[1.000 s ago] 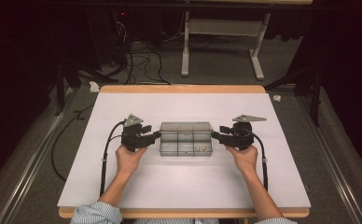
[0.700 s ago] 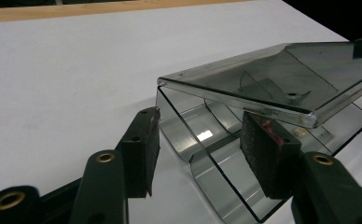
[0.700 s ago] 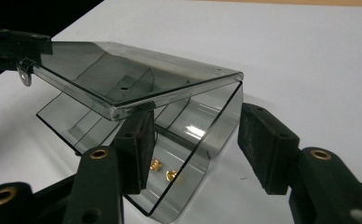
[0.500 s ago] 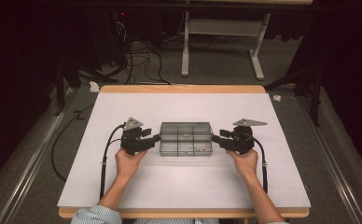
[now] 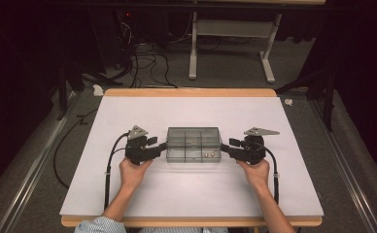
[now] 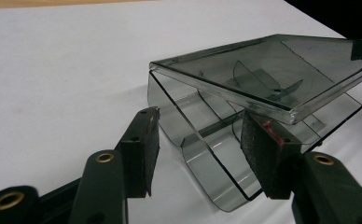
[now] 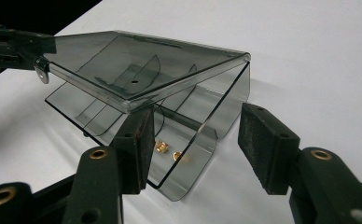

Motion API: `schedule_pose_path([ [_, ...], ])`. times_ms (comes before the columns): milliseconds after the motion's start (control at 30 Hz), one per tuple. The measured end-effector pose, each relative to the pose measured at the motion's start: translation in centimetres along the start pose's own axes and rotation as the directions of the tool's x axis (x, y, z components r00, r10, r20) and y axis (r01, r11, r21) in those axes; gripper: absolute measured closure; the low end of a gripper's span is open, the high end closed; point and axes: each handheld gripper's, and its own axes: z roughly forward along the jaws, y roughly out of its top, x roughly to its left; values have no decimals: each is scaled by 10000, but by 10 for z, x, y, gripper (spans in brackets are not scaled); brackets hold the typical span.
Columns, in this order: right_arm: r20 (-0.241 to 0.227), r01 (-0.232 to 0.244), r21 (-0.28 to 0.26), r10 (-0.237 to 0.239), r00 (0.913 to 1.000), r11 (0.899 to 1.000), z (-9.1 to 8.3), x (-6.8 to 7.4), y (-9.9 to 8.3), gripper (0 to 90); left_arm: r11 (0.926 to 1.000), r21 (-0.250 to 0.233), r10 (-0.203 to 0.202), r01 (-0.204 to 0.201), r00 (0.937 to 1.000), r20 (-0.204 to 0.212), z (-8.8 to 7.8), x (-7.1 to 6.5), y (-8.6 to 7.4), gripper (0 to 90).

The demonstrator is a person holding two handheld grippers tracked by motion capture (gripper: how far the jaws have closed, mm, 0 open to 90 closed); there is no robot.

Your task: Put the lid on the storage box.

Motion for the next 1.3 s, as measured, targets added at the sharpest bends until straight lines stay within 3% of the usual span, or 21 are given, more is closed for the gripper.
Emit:
schedule_pose_path([
  [700, -262, -123, 167, 127, 9996, 9998, 3, 5, -18, 462, 9996, 156, -229, 226, 9995, 215, -2, -5, -20, 462],
  [1000, -301, -129, 277, 137, 9995, 9995, 4, 8, -24, 461, 9993, 381, -20, 14, 9999, 163, 0, -13, -23, 452],
  [1300, -274, -131, 480, 144, 9995, 9988, 6, 8, -29, 459, 9989, 459, -69, 59, 9998, 200, 3, -15, -30, 450],
])
